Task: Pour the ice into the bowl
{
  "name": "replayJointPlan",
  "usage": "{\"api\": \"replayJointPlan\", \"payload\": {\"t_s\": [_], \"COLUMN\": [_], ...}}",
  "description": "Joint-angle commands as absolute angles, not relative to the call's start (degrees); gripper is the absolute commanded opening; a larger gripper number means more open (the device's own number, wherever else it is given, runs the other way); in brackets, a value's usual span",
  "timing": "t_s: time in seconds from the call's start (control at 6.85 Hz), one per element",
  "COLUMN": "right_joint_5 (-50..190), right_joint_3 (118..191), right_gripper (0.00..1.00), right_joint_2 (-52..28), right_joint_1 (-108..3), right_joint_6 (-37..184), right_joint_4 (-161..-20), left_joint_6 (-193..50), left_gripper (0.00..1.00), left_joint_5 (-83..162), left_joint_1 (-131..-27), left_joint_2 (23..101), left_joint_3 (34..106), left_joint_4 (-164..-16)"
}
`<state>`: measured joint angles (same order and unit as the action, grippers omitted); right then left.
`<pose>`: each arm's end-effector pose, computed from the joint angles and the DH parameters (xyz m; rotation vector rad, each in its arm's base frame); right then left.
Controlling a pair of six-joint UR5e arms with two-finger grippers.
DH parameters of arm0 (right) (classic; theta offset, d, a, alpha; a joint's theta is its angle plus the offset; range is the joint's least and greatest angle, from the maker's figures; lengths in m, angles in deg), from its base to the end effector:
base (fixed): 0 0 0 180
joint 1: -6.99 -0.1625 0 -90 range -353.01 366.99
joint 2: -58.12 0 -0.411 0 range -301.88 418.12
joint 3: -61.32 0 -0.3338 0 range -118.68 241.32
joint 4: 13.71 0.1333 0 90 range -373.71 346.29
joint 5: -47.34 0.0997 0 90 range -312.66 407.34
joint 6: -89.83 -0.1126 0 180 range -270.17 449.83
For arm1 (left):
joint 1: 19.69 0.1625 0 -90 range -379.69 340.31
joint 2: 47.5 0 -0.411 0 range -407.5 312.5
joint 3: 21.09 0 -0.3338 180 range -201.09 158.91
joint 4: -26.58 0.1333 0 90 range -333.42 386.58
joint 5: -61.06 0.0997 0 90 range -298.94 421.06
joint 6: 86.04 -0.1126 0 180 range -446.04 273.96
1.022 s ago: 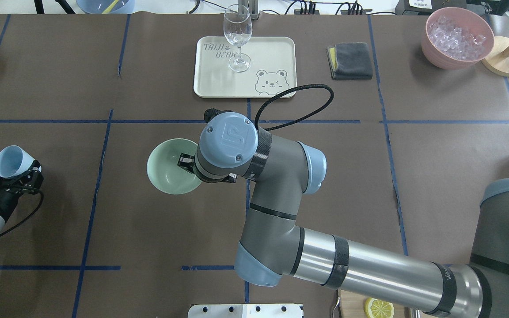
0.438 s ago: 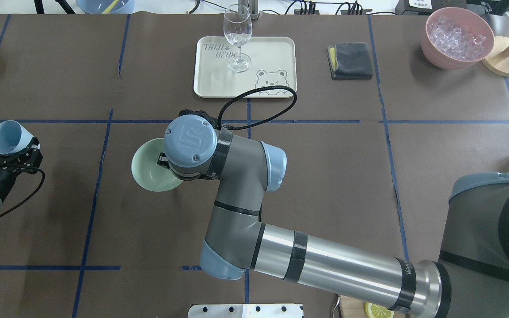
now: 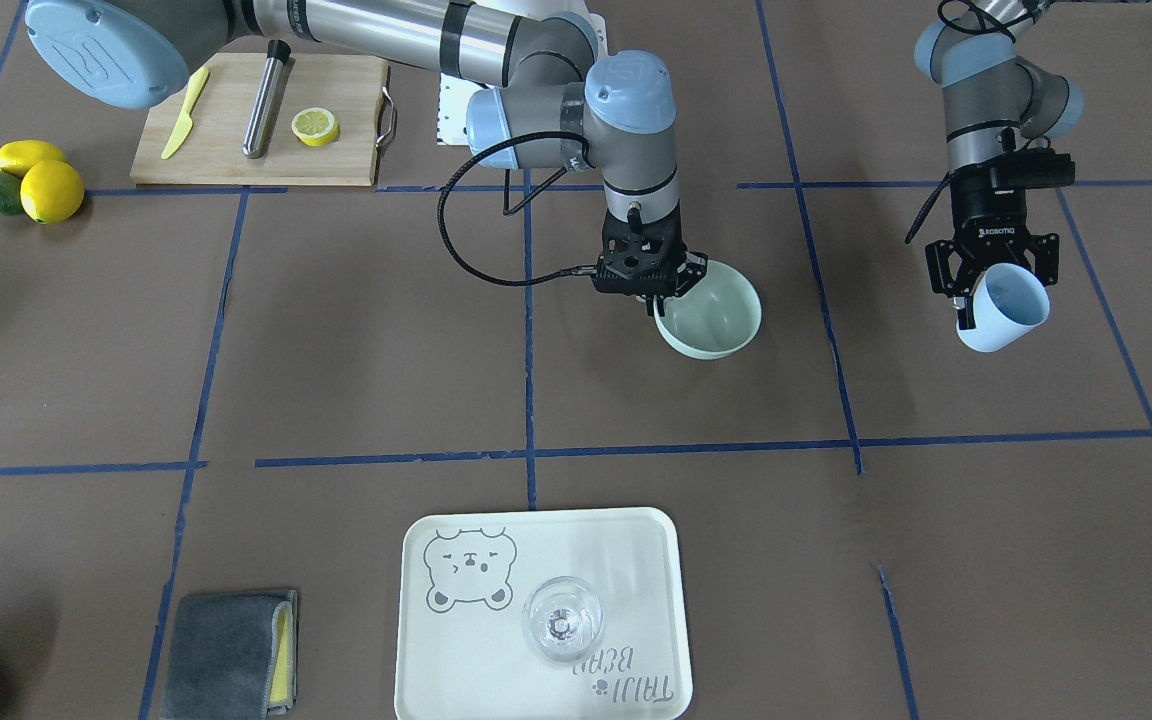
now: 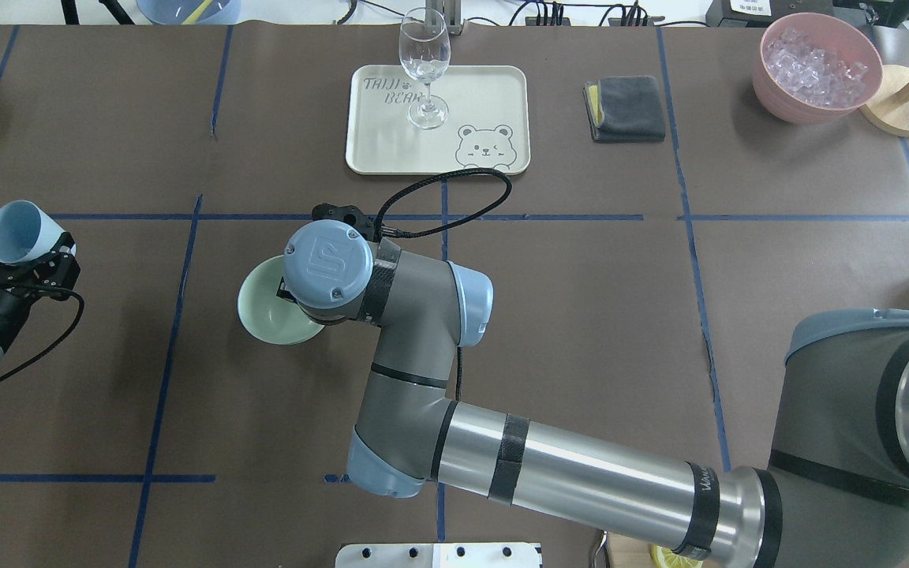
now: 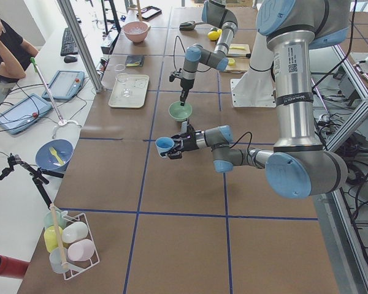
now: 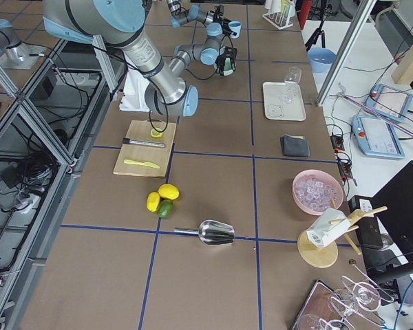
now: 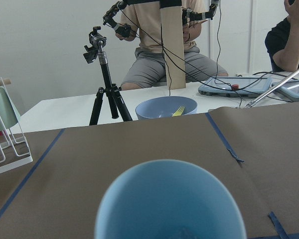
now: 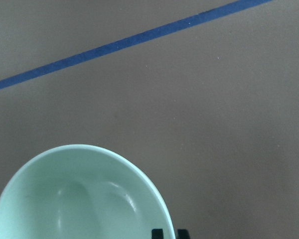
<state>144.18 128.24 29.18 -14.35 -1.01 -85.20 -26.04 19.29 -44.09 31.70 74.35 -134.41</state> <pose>-0.6746 -0.3923 0.1346 0.0677 -0.9924 0.2960 0.2424 -0.3486 0.5375 1.1498 0.6122 -0.3974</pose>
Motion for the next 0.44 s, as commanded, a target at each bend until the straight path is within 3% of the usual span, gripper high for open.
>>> {"api": "replayJointPlan", "payload": {"t_s": [0.0,0.29], "right_joint_5": [144.28,149.51], "right_joint_3": [129.52,135.29], "right_gripper": [1.0,1.0], "right_joint_2": [29.12,27.46], "right_joint_1": [-14.72,-18.39], "right_joint_6": [-1.05,-1.05], "right_joint_4": [-85.26,-86.04], "left_joint_6": [-26.79,-36.69], "left_gripper": [0.0,0.0], "left_joint_5": [19.22,18.96], "left_joint_1": [-44.12,-44.12], "left_joint_2": [33.44,35.82], "left_joint_3": [74.44,74.88], "left_joint_4": [-134.18,-134.35]}}
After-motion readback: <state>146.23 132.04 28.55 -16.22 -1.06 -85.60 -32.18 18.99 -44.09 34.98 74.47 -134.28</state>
